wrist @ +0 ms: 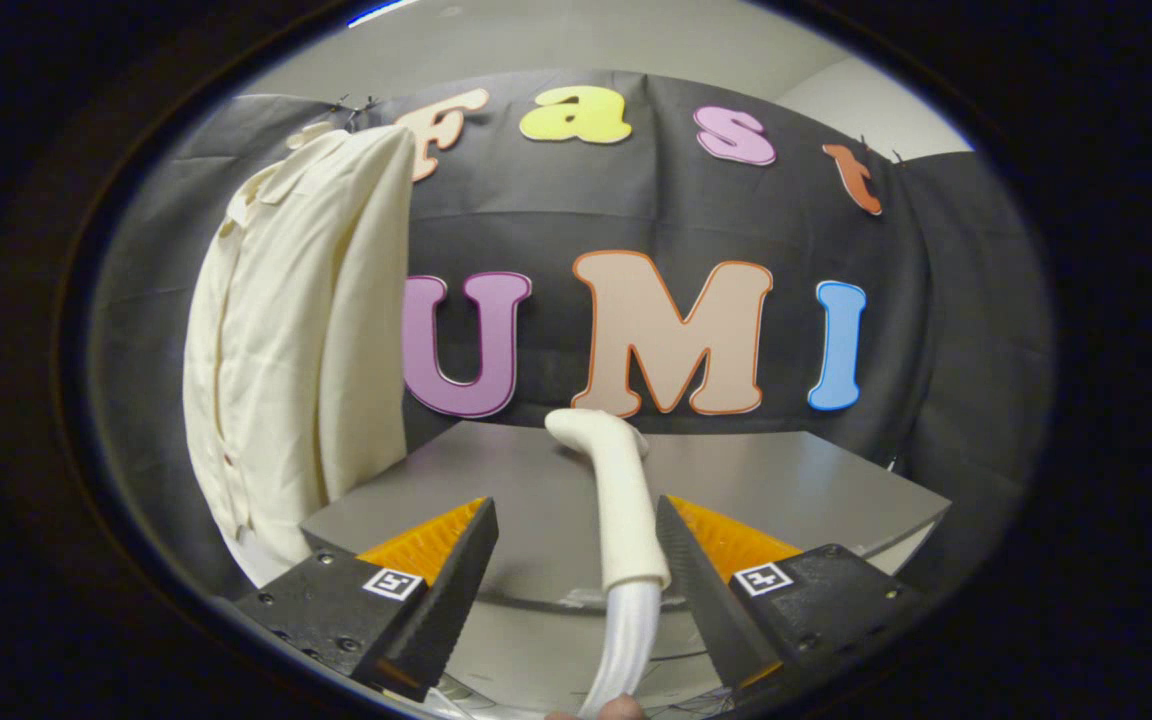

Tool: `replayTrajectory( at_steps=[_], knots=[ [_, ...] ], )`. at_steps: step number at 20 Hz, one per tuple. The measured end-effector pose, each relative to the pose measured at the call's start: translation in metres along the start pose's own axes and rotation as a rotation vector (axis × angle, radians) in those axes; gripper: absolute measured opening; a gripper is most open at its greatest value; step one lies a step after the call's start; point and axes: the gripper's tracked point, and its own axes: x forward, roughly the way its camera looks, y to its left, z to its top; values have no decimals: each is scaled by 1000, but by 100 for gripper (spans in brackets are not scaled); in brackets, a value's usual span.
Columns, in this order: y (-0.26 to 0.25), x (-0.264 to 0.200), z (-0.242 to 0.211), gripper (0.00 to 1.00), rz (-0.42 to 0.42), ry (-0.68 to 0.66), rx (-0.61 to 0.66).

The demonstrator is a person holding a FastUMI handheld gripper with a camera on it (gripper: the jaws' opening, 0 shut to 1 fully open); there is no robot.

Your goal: Iron the clothes twice with a garment steamer, once on the left side and once on the right side.

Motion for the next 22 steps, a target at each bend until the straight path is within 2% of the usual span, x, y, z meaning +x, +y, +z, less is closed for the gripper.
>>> replayTrajectory(
  at_steps=[5, 8, 10, 11, 12, 17, 19, 22],
  knots=[
    [-24, 41, -5, 96, -35, 72, 20],
    [-26, 57, -23, 79, -30, 167, 33],
    [-23, 58, -31, 59, -19, 217, 48],
    [-22, 59, -27, 50, -19, 196, 46],
    [-21, 61, -29, 44, -14, 206, 36],
    [-18, 44, -20, 39, -10, 193, 73],
    [-5, 29, -14, 37, 24, 161, 93],
    [16, 1, 1, 37, 56, 121, 58]
  ],
)
